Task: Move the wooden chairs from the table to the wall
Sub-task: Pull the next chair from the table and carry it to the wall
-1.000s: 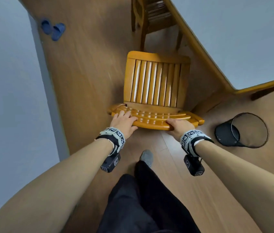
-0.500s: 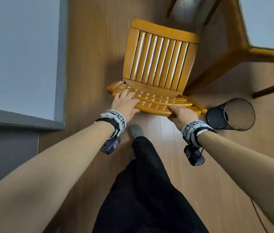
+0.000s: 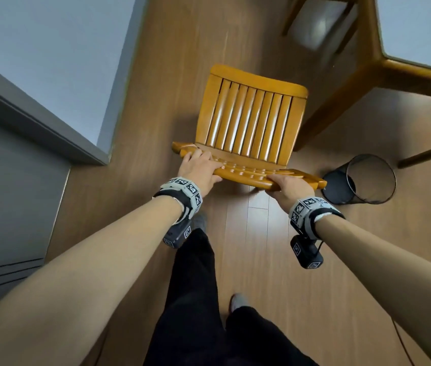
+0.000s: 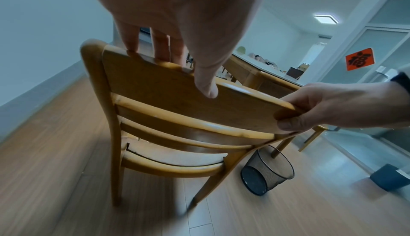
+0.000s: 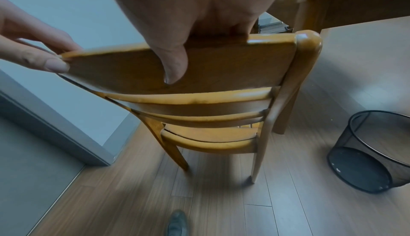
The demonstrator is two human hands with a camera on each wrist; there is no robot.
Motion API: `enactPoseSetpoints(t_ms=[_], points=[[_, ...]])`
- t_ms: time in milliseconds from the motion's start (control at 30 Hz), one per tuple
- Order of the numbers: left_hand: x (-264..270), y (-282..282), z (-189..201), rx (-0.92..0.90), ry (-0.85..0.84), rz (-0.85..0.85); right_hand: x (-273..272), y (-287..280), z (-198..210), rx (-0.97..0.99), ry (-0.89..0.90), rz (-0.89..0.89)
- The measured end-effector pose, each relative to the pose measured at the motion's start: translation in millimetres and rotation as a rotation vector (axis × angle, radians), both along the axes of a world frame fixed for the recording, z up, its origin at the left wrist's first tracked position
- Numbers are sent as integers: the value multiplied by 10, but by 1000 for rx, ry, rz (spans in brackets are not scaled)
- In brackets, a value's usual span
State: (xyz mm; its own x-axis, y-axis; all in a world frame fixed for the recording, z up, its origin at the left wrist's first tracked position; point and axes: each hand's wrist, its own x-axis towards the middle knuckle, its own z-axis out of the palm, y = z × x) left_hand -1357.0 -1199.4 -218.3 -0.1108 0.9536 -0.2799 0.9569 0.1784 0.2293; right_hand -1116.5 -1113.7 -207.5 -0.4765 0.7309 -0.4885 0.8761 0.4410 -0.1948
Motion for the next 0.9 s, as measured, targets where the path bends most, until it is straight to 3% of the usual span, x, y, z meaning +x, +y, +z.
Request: enactPoseSetpoints(t_ms=[233,533,700,800,900], points=[[1027,-902,173,-42,-53,116,942,-575,99,-49,58,103],[2021,-1678,341,-206,-93,106,1864,-1215,156,-55,31,218],[2148,-1842,391,-258,-101,72,1962,-1392,228,-99,-57,201],[2042,-1815,453,-240,-149,80,1804,-1390,319,-201,-144,73],[1722,-1661,608,-200,-167,118,1487,-1358,460,-308,-109,-71]])
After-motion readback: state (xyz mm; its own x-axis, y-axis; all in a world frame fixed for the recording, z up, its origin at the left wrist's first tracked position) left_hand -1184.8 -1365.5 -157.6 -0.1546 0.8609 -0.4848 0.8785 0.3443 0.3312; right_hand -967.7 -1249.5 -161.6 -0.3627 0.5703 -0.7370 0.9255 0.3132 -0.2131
